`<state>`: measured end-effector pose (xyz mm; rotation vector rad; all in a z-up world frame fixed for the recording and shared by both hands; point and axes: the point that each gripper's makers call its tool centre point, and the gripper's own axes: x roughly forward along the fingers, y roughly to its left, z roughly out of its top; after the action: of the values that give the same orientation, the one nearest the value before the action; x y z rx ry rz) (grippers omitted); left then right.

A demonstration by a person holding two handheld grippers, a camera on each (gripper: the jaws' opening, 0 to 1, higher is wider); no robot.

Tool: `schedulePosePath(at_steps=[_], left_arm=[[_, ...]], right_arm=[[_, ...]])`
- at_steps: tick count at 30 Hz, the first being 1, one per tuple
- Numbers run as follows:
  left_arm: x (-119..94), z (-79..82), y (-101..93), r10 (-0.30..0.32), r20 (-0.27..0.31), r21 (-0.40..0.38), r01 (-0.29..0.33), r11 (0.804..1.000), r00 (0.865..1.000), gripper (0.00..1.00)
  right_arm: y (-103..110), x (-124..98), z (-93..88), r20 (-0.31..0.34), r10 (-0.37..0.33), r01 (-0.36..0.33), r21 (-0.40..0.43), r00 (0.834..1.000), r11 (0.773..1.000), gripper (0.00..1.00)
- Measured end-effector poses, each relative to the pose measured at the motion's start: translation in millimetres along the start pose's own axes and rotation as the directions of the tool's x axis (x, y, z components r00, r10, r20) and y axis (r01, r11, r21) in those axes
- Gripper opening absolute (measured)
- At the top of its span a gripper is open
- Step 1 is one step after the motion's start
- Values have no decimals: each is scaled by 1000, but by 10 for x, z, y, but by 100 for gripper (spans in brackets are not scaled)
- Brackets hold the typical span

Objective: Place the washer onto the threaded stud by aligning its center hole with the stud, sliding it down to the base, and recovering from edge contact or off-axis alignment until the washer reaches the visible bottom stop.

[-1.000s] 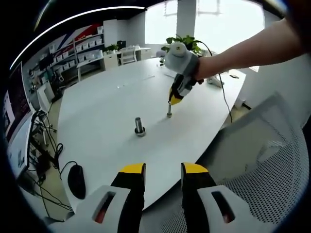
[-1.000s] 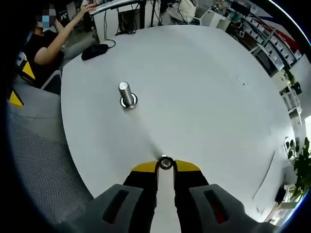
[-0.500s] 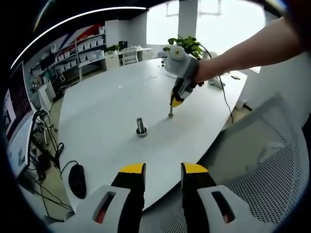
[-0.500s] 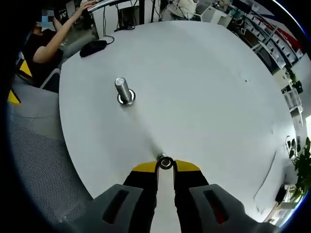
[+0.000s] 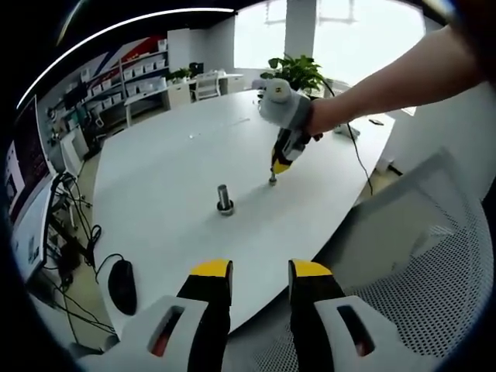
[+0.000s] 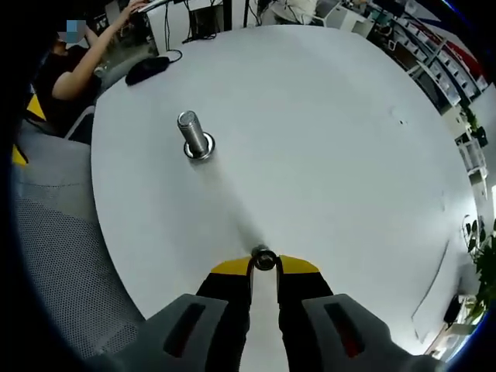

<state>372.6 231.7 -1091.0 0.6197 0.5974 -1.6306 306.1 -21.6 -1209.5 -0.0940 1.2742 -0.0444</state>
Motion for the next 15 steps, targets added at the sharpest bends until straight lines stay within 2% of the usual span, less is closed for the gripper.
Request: schedulePosePath(at_steps=[1, 3, 5, 7, 11, 15], left_arm=[[1, -3, 0, 0, -1, 0, 0, 1000, 1000, 27], [1, -17, 5, 1, -4, -2, -1, 1000, 1000, 27], [6, -21, 14, 5, -4, -5, -5, 1000, 1000, 27], [-5, -13, 10, 7, -5, -9, -7, 1000, 1000, 27], [-1, -31, 26, 11, -10, -8, -11, 1000, 1000, 27], [-3, -34, 35, 16, -14, -11, -16, 1000, 1000, 27]], right_arm=[[-29, 43, 3, 0, 1, -1, 2, 1000, 1000, 14], [139, -79, -32, -9, 7, -7, 10, 1000, 1000, 14], [41, 51, -46, -15, 11, -11, 11, 1000, 1000, 14], [150, -21, -54, -23, 10, -10, 13, 1000, 1000, 14], [84, 130, -95, -31, 15, -15, 15, 999, 1000, 14], [97, 146, -106, -31, 19, -18, 27, 999, 999, 14]])
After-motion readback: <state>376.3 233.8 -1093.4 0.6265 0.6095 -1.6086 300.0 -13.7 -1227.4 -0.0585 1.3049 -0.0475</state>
